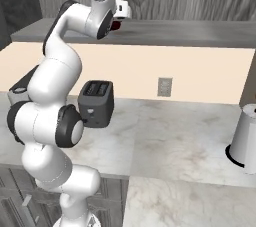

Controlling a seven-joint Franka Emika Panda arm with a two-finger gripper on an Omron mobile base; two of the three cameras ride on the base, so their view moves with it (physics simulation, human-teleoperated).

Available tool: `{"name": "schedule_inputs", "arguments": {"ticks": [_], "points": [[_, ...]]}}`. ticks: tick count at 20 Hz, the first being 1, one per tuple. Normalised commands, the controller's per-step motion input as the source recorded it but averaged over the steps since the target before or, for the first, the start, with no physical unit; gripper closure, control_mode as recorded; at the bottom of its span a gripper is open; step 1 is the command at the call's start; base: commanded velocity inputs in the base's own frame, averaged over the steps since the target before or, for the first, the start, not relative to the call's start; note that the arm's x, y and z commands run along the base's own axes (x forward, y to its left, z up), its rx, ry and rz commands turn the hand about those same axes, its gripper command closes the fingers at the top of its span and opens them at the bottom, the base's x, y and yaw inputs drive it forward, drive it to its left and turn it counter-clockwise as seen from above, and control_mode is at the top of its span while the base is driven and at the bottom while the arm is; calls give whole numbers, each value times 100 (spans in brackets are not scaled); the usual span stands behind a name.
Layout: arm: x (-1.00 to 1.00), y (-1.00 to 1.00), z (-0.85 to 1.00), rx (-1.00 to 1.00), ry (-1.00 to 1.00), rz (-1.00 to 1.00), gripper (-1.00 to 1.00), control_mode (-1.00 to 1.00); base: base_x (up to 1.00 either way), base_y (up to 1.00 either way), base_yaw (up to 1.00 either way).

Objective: There is a tray on the dining counter. Grab the cup, mug, and pitcher and place them on the tray. The pitcher may be placed next to the tray if it cannot fit the tray.

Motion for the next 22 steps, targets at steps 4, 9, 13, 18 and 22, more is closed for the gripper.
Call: {"name": "schedule_inputs", "arguments": {"ticks": [4,9,13,18,22], "points": [[4,0,-5,0,0,1,-100,-100,0,0,0],[5,0,-12,0,0,1,-100,-100,0,0,0],[0,0,-11,0,0,1,-100,-100,0,0,0],[9,0,-4,0,0,0,-100,-100,0,0,0],[17,0,0,0,0,0,-100,-100,0,0,0]]}}
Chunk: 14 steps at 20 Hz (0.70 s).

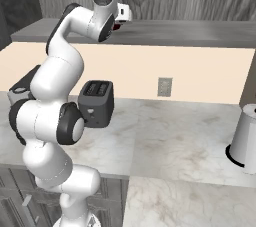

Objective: There is a tray on the dining counter. Grab the cup, mug, and pitcher and place them on the tray. The pitcher may be placed next to the tray if it cannot fit the tray.

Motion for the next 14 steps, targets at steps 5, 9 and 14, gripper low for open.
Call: {"name": "schedule_inputs", "arguments": {"ticks": [5,9,14], "points": [[2,0,0,0,0,0,-100,-100,0,0,0],[0,0,0,0,0,0,-100,-100,0,0,0],[0,0,0,0,0,0,-100,-100,0,0,0]]}}
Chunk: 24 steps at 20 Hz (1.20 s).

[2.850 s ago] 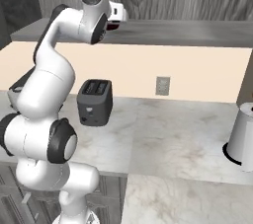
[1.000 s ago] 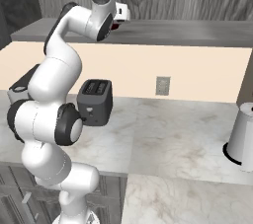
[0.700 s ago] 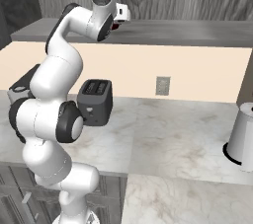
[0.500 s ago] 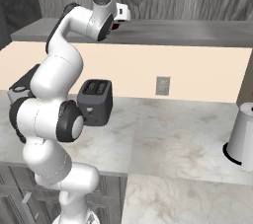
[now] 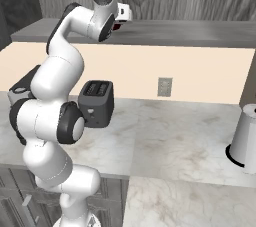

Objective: There is a tray on the dining counter. Grab the cup, mug, and pitcher and place them on the tray. The pitcher may be placed next to the tray if it cannot fit the tray.

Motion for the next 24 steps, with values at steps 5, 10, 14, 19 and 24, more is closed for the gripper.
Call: {"name": "schedule_inputs", "arguments": {"ticks": [5,10,14,19,24], "points": [[0,0,0,0,0,0,-100,-100,0,0,0],[0,0,0,0,0,0,100,-100,0,0,0],[0,0,0,0,0,0,100,-100,0,0,0],[0,0,0,0,0,0,100,-100,0,0,0],[0,0,0,0,0,0,100,-100,0,0,0]]}}
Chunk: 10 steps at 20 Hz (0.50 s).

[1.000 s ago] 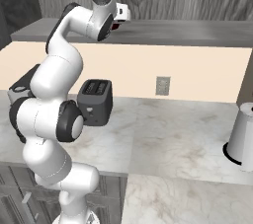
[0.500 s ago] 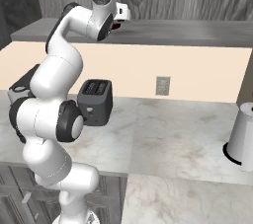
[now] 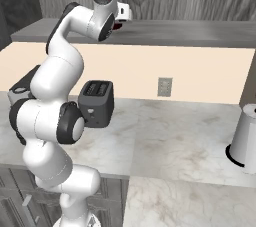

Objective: There is a tray on the dining counter. Grab the cup, mug, and pitcher and place them on the tray. The pitcher may be placed next to the tray if it cannot fit the tray.

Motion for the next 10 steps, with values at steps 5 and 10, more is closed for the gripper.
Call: {"name": "schedule_inputs", "arguments": {"ticks": [5,10], "points": [[0,0,0,0,0,0,100,-100,0,0,0],[0,0,0,0,0,0,100,-100,0,0,0]]}}
